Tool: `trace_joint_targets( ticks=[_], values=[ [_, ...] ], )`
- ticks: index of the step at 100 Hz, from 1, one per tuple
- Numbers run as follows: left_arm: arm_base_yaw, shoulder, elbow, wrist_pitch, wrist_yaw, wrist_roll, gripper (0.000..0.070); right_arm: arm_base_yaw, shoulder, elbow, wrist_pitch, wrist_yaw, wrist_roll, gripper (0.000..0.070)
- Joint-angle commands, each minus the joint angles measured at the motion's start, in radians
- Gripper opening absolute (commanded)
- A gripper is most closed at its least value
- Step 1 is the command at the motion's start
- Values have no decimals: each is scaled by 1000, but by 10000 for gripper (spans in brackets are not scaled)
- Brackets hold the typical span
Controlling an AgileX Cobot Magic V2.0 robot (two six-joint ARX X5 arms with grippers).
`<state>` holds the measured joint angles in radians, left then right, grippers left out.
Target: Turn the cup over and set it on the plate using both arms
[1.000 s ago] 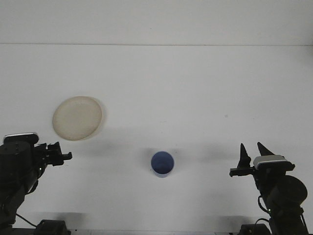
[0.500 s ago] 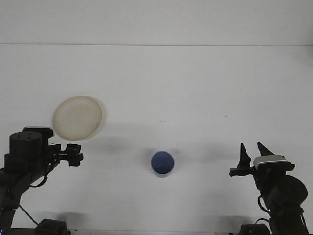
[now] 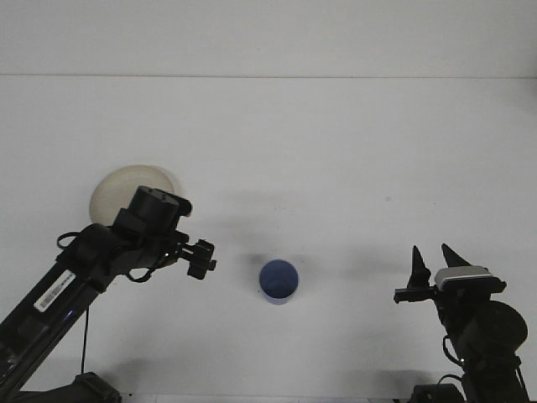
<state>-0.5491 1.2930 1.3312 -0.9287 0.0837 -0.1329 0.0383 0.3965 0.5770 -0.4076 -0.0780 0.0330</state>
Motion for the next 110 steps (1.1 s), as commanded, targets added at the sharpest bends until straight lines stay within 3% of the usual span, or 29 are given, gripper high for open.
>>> trace_joint_targets(
  ticks=[1, 48, 110],
  values=[
    [-47, 48, 55, 11, 3, -12, 470, 2, 2, 12, 12, 0, -3, 364],
    [-259, 371, 258, 34, 3, 9, 470, 2, 2, 12, 12, 0, -3, 364],
    [-299, 588, 264, 32, -17, 38, 461, 2, 2, 12, 12, 0, -4, 364]
  ],
)
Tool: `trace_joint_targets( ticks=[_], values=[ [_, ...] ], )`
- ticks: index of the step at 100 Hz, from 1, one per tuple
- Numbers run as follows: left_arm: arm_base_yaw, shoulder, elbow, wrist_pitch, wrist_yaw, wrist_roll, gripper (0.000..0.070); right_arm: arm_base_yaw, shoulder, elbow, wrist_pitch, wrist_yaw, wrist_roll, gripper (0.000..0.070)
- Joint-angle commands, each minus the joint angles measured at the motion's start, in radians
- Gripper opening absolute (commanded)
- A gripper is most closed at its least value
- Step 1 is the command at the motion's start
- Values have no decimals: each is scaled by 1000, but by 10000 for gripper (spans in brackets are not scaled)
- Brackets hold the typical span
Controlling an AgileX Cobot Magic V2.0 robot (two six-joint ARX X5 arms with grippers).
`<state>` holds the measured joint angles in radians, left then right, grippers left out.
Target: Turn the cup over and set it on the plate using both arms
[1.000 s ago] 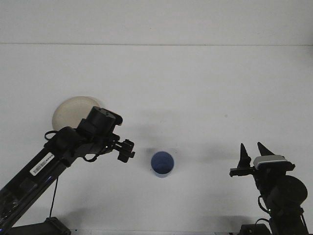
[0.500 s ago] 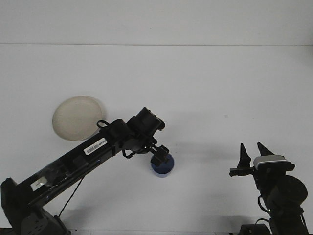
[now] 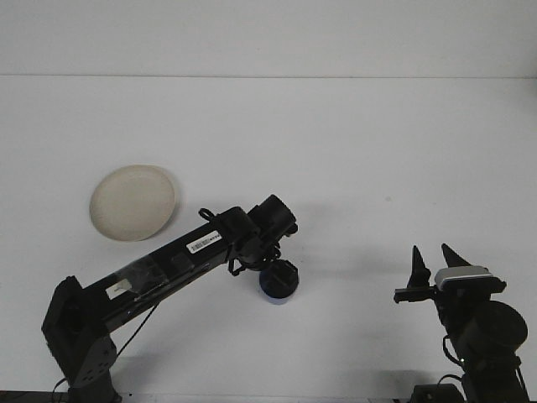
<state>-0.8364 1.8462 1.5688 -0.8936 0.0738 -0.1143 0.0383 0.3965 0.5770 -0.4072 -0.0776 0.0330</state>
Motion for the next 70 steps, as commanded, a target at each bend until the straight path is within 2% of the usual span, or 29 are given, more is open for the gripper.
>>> trace_joint_targets(
  ticks=[1, 12, 23, 40, 70],
  values=[
    [-12, 36, 26, -3, -7, 20, 461, 2, 2, 12, 11, 0, -4, 364],
    [-12, 44, 26, -2, -7, 25, 428, 2, 2, 12, 11, 0, -4, 364],
    [-12, 44, 26, 0, -7, 34, 241, 2, 2, 12, 11, 0, -4, 364],
    [-12, 44, 26, -2, -7, 53, 3, 2, 2, 12, 11, 0, -4, 364],
    [-10, 43, 40, -31, -9, 80, 5, 2, 2, 12, 11, 0, -4, 364]
  ],
)
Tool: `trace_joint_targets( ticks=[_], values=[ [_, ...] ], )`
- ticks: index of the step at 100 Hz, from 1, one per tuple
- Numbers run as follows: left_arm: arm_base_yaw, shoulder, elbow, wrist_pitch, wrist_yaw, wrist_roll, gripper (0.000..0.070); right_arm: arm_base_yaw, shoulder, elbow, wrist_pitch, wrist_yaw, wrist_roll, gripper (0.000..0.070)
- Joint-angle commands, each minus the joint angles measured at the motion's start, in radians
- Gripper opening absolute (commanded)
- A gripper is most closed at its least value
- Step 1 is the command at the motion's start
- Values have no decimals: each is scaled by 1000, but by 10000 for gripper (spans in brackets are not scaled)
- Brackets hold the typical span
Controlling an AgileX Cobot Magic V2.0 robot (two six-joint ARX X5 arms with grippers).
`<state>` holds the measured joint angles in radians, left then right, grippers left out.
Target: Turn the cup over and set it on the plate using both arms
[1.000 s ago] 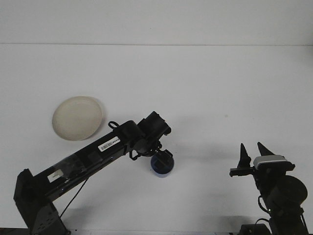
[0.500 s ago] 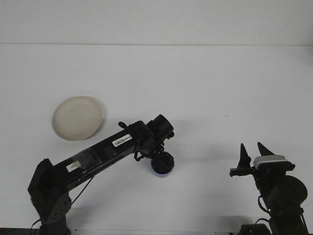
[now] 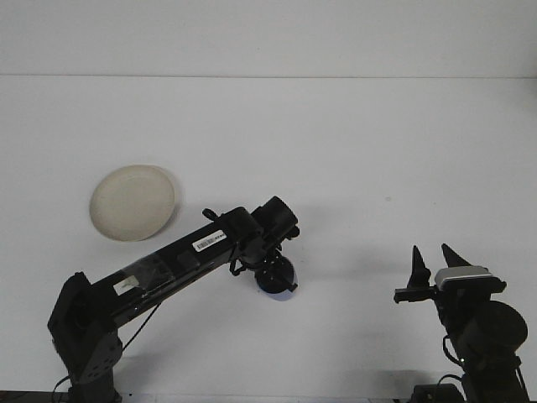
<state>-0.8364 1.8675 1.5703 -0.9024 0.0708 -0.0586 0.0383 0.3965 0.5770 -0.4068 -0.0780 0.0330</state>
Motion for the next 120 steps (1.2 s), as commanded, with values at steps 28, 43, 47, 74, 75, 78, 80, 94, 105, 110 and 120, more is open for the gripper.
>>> trace_joint_targets(
  ticks=[28, 43, 47, 74, 75, 78, 80, 94, 105, 110, 120],
  values=[
    [66, -2, 179, -164, -111, 74, 5, 2, 2, 12, 11, 0, -4, 364],
    [173, -42, 254, -211, -177, 85, 6, 2, 2, 12, 11, 0, -4, 364],
    [212, -53, 266, -218, -192, 85, 5, 2, 2, 12, 11, 0, -4, 364],
    [553, -76, 272, -223, -204, 72, 6, 2, 2, 12, 11, 0, -4, 364],
    [565, -76, 272, -222, -204, 71, 6, 2, 2, 12, 11, 0, -4, 364],
    [599, -76, 272, -219, -204, 69, 5, 2, 2, 12, 11, 0, -4, 364],
    [620, -76, 272, -218, -204, 69, 6, 2, 2, 12, 11, 0, -4, 364],
    [752, -74, 272, -204, -204, 62, 6, 2, 2, 12, 11, 0, -4, 364],
    [821, -67, 272, -200, -204, 58, 6, 2, 2, 12, 12, 0, -4, 364],
    [843, -63, 272, -199, -203, 56, 6, 2, 2, 12, 12, 0, -4, 364],
    [874, -49, 272, -192, -201, 55, 6, 2, 2, 12, 13, 0, -4, 364]
  ],
)
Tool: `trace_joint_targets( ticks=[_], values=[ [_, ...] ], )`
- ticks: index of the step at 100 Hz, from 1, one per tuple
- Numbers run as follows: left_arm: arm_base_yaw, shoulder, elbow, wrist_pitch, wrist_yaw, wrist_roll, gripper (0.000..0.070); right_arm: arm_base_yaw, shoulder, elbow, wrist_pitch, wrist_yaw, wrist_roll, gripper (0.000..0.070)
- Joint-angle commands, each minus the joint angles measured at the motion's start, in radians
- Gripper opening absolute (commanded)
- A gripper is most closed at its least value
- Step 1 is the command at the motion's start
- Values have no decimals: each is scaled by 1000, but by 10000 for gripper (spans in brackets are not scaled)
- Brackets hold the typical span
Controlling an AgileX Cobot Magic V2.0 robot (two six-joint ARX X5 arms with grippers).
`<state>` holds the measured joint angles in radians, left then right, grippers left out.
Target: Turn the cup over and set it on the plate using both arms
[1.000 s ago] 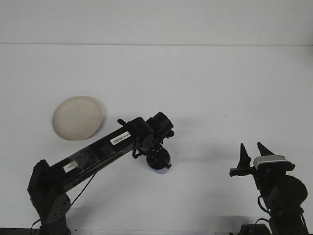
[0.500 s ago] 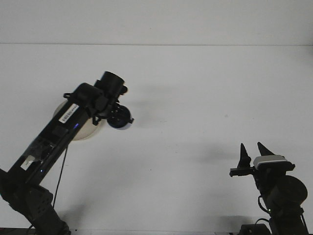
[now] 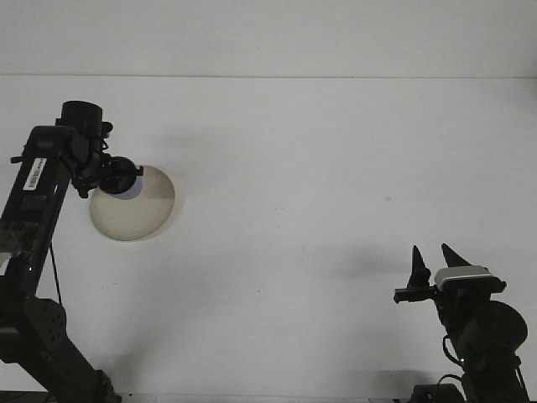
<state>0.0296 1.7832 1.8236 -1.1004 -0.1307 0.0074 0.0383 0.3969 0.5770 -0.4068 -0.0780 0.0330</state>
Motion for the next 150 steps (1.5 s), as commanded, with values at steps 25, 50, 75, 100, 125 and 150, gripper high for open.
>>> trace_joint_targets(
  ticks=[25, 50, 75, 100, 125, 150],
  values=[
    [27, 104, 18, 14, 1, -16, 6, 2, 1, 12, 13, 0, -4, 364],
    [30, 156, 18, 29, 29, -16, 7, 2, 1, 12, 13, 0, -4, 364],
    [37, 190, 18, 28, 31, -15, 15, 2, 1, 12, 13, 0, -4, 364],
    [53, 221, 18, 30, 64, -14, 18, 2, 1, 12, 13, 0, -5, 364],
    [56, 241, 18, 34, 75, -16, 258, 2, 1, 12, 13, 1, -8, 364],
    [62, 239, 20, 37, 75, -21, 347, 2, 1, 12, 13, 3, -8, 364]
  ],
)
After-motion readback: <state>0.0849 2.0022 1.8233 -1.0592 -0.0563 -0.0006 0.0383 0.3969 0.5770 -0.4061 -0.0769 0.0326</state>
